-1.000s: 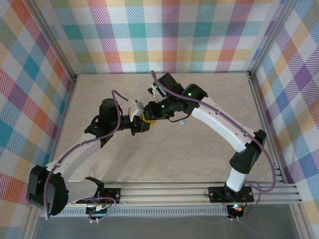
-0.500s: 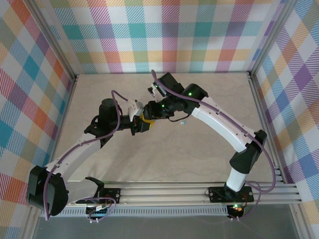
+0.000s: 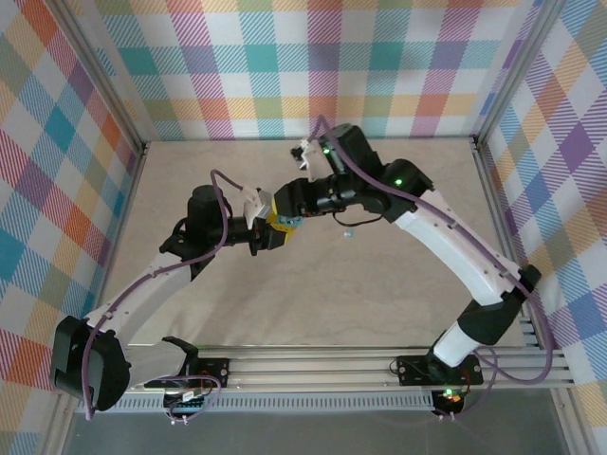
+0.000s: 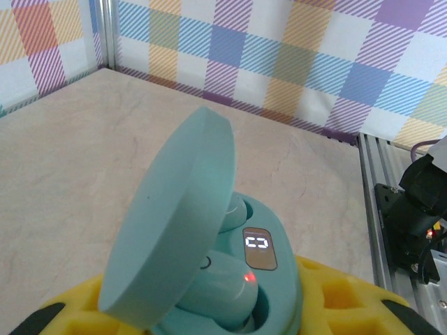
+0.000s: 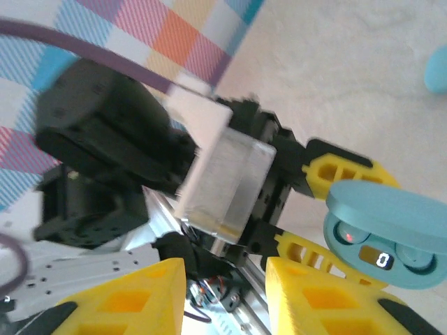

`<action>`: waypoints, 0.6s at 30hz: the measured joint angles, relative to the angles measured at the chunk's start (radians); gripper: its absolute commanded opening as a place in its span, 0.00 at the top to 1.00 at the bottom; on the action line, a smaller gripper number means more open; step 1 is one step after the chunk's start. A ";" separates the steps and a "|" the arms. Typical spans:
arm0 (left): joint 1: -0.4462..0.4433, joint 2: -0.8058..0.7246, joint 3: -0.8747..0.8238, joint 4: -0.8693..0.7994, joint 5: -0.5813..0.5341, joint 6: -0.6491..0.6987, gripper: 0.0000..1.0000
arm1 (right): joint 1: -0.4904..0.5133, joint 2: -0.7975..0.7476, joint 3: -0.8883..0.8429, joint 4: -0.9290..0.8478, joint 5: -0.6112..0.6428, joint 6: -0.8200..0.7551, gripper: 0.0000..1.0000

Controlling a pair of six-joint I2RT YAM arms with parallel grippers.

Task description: Insert the wireless bluetooth earbuds into the charging case

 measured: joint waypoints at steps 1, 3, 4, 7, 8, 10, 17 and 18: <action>0.000 0.000 0.000 -0.004 0.000 0.001 1.00 | -0.018 -0.016 -0.008 0.016 -0.013 0.003 0.64; 0.000 0.000 0.001 -0.005 0.001 0.002 1.00 | -0.051 -0.043 -0.026 0.042 -0.037 0.019 0.64; 0.000 0.000 0.001 -0.005 0.001 0.001 1.00 | -0.072 -0.053 -0.036 0.060 -0.056 0.029 0.64; -0.004 0.000 0.001 -0.005 0.003 0.000 1.00 | -0.114 -0.052 -0.040 0.079 -0.080 0.046 0.65; -0.007 0.000 0.001 -0.005 0.003 -0.002 1.00 | -0.122 -0.045 -0.037 0.078 -0.080 0.045 0.65; -0.018 0.000 0.001 -0.004 0.003 -0.003 1.00 | -0.127 -0.011 -0.018 0.070 -0.081 0.042 0.66; -0.037 -0.019 0.001 -0.004 0.002 -0.007 1.00 | -0.126 0.100 -0.024 0.023 -0.087 0.030 0.69; -0.037 -0.025 0.001 -0.003 0.002 -0.010 1.00 | -0.126 0.102 -0.034 0.014 -0.086 0.026 0.71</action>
